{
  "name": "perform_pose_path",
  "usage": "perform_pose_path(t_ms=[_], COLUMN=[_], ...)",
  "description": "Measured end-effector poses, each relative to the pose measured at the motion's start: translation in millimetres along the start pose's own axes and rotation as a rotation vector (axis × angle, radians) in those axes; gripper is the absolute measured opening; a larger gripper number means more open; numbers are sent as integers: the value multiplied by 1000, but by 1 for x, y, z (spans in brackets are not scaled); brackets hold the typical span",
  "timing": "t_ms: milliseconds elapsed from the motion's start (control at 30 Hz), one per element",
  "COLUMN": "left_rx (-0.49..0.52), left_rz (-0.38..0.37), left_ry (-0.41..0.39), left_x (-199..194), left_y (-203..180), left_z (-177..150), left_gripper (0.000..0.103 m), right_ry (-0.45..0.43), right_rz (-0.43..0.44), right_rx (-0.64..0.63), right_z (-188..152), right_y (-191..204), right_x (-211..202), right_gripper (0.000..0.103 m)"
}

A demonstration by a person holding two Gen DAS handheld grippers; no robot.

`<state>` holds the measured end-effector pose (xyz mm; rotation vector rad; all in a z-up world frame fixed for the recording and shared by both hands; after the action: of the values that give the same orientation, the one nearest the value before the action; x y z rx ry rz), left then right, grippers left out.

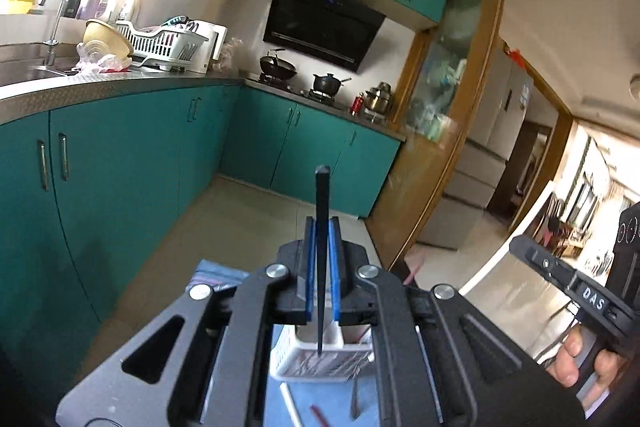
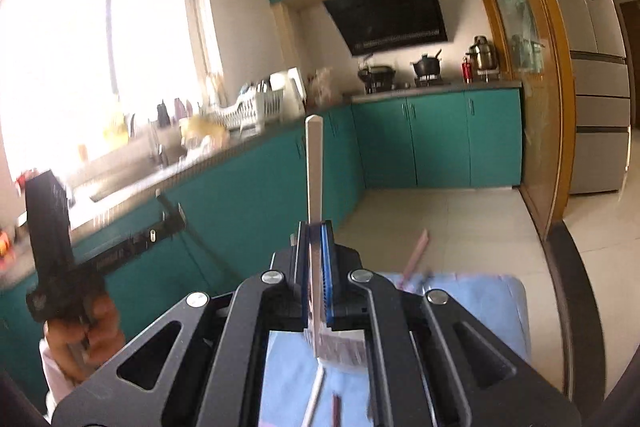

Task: Organize utensils
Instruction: 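Lift both chopsticks over the white caddy and open both tools to drop them in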

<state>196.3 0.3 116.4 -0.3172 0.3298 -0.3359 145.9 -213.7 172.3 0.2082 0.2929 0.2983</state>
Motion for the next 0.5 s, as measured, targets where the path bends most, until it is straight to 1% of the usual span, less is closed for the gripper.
perform_pose_path(t_ms=[67,133,167,267,333,400,500], left_rx=[-18,-34,-42,-37,-19,-17,-9], left_rz=[5,23,27,81,105,116,134], left_ry=[-11,-30,-38,-65,-43,-7,32], left_x=[4,9,11,26,39,55,74], left_y=[-3,-2,-2,-2,-2,-1,7], left_z=[9,18,20,17,7,-11,-28], left_gripper=[6,6,6,6,6,6,6], right_ry=[-30,-17,-6,46,73,100,129], right_rz=[-18,-44,-58,-91,-103,-105,-117], right_rx=[1,-3,-3,-6,-4,1,-5], right_z=[11,14,11,-10,-27,-47,-70], right_y=[-3,-5,-9,-20,-23,-27,-32], right_x=[7,19,29,56,69,79,89], right_gripper=[6,6,6,6,6,6,6])
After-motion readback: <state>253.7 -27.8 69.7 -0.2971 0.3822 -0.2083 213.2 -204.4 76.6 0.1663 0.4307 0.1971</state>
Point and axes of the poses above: each gripper's, at about its wrist camera, not at the fingertips, and x roughly the way its jaws point, y to its left, z to its top, the point moved 6 cm from there along x, roughly the way its jaws point
